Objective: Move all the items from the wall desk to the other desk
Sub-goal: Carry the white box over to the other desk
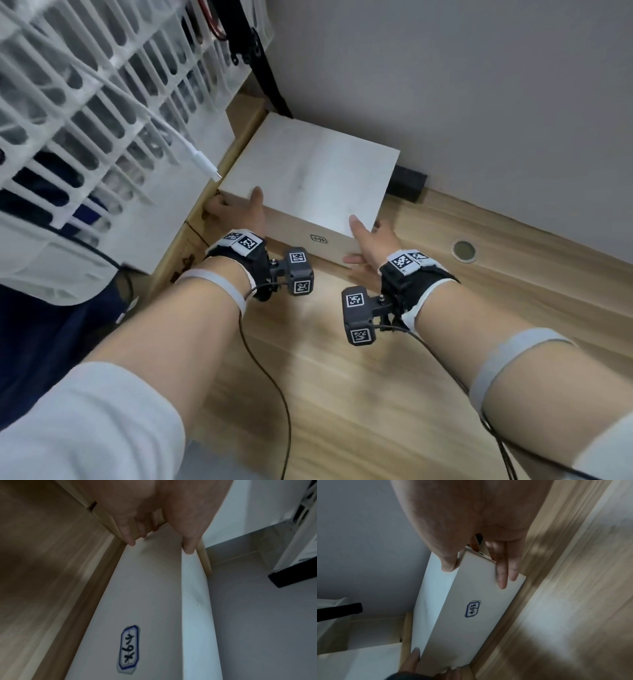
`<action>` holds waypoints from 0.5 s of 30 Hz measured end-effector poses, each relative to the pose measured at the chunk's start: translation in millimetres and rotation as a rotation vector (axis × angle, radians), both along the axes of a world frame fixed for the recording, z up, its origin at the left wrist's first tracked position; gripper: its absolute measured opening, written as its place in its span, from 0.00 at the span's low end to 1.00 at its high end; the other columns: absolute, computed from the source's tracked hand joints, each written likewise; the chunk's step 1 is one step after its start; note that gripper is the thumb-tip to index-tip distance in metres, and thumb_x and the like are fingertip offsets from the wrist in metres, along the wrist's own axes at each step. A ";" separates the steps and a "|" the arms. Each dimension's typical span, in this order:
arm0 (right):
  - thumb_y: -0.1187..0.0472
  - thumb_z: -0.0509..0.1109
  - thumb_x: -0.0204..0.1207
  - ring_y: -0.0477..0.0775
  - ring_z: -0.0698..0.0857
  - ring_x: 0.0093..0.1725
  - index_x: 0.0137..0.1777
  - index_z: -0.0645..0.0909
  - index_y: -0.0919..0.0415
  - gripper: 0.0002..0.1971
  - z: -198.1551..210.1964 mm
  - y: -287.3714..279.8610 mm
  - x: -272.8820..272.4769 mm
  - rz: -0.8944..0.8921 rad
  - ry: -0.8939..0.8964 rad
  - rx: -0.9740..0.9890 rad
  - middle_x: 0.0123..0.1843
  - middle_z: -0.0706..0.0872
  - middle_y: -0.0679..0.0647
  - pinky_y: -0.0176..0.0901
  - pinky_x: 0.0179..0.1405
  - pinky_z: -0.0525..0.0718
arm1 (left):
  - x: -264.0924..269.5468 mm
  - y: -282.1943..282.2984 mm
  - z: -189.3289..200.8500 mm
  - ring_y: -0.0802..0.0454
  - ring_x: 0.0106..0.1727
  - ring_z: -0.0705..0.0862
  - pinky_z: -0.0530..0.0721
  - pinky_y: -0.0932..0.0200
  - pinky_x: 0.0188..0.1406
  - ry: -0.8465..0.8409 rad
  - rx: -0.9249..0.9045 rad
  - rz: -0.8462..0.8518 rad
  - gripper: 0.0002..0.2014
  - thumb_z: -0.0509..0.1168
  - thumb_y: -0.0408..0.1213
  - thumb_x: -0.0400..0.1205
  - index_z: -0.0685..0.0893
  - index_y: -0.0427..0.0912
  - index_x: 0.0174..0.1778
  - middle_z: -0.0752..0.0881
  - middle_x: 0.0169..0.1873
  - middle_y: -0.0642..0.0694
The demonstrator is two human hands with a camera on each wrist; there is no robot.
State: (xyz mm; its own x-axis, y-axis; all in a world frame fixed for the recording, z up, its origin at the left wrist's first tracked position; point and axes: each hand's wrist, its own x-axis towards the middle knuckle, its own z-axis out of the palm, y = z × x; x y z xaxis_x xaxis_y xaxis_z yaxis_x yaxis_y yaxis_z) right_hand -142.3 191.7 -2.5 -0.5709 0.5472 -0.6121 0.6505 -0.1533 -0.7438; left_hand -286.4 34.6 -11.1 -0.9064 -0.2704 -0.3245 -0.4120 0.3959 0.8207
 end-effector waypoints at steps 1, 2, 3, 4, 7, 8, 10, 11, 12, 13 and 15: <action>0.36 0.67 0.76 0.55 0.94 0.37 0.82 0.56 0.51 0.40 -2.0 2.6 0.5 0.003 0.011 0.002 0.80 0.72 0.55 0.59 0.46 0.92 | 1.2 2.2 -1.1 0.47 0.51 0.79 0.70 0.57 0.47 -0.013 0.012 0.004 0.37 0.72 0.58 0.73 0.68 0.42 0.71 0.77 0.58 0.46; 0.37 0.67 0.76 0.55 0.94 0.37 0.82 0.56 0.50 0.39 -1.7 4.4 1.1 0.005 0.013 -0.011 0.80 0.72 0.55 0.57 0.46 0.92 | 3.9 4.6 0.1 0.48 0.51 0.77 0.69 0.58 0.48 -0.028 0.035 0.001 0.37 0.73 0.55 0.75 0.66 0.41 0.73 0.76 0.58 0.46; 0.38 0.67 0.77 0.56 0.94 0.38 0.82 0.55 0.49 0.39 -1.1 5.7 1.9 0.010 0.015 -0.024 0.80 0.73 0.55 0.56 0.46 0.92 | 5.4 6.2 0.3 0.48 0.52 0.77 0.69 0.59 0.50 -0.035 0.059 -0.008 0.39 0.74 0.53 0.75 0.64 0.41 0.75 0.75 0.60 0.46; 0.39 0.67 0.78 0.56 0.94 0.39 0.82 0.55 0.49 0.38 0.4 6.7 3.7 0.009 0.013 -0.032 0.78 0.74 0.55 0.55 0.47 0.92 | 6.3 7.0 -0.3 0.48 0.56 0.78 0.71 0.59 0.53 -0.035 0.098 -0.017 0.42 0.75 0.52 0.73 0.62 0.42 0.77 0.75 0.63 0.47; 0.39 0.67 0.78 0.55 0.93 0.40 0.81 0.58 0.47 0.35 2.1 7.4 8.9 -0.011 0.014 -0.007 0.73 0.79 0.53 0.56 0.50 0.92 | 5.5 4.9 -7.1 0.46 0.70 0.77 0.74 0.55 0.68 -0.031 0.155 -0.036 0.50 0.77 0.52 0.68 0.58 0.43 0.81 0.73 0.73 0.45; 0.39 0.67 0.78 0.54 0.93 0.40 0.81 0.59 0.46 0.35 3.6 7.3 11.3 -0.019 0.012 0.012 0.72 0.79 0.52 0.57 0.50 0.91 | 8.2 4.2 -2.8 0.45 0.71 0.77 0.74 0.53 0.70 -0.030 0.156 -0.046 0.51 0.78 0.52 0.66 0.58 0.44 0.82 0.72 0.74 0.45; 0.39 0.67 0.77 0.54 0.94 0.39 0.79 0.62 0.45 0.33 3.3 7.9 15.8 -0.027 0.014 0.041 0.73 0.79 0.51 0.59 0.51 0.91 | 7.7 2.2 -2.2 0.45 0.72 0.77 0.75 0.51 0.70 -0.022 0.132 -0.063 0.50 0.79 0.53 0.65 0.62 0.45 0.81 0.74 0.75 0.46; 0.39 0.67 0.77 0.54 0.93 0.39 0.79 0.63 0.45 0.32 3.5 8.0 18.1 -0.041 0.020 0.041 0.72 0.79 0.50 0.59 0.51 0.91 | 7.3 -0.5 -2.9 0.45 0.71 0.78 0.76 0.51 0.68 -0.023 0.124 -0.078 0.50 0.79 0.55 0.65 0.63 0.46 0.81 0.75 0.74 0.47; 0.39 0.67 0.77 0.54 0.93 0.40 0.78 0.64 0.44 0.31 6.7 8.2 21.4 -0.046 0.010 0.031 0.69 0.81 0.50 0.59 0.50 0.91 | 10.2 -3.8 -0.9 0.46 0.70 0.79 0.76 0.52 0.66 -0.029 0.138 -0.096 0.50 0.79 0.56 0.64 0.64 0.47 0.80 0.76 0.73 0.48; 0.39 0.67 0.77 0.54 0.93 0.42 0.77 0.65 0.44 0.30 5.9 9.1 24.0 -0.063 0.006 0.028 0.64 0.83 0.51 0.59 0.49 0.91 | 11.5 -7.3 -2.6 0.48 0.67 0.79 0.76 0.53 0.64 -0.012 0.135 -0.121 0.50 0.79 0.57 0.65 0.63 0.48 0.80 0.76 0.71 0.50; 0.40 0.65 0.79 0.56 0.90 0.49 0.76 0.68 0.44 0.27 2.2 11.4 31.7 -0.102 0.022 0.036 0.58 0.85 0.52 0.60 0.52 0.91 | 13.4 -13.4 -10.4 0.51 0.59 0.80 0.75 0.55 0.58 0.010 0.094 -0.146 0.41 0.75 0.58 0.69 0.69 0.48 0.76 0.79 0.63 0.52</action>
State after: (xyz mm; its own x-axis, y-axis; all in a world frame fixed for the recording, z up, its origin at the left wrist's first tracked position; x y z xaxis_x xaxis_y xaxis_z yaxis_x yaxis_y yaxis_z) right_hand -110.6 203.1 -0.3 -0.5241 0.6244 -0.5792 0.6165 -0.1911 -0.7638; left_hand -273.0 21.2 -21.5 -0.9370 -0.1048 -0.3334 -0.3478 0.3717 0.8607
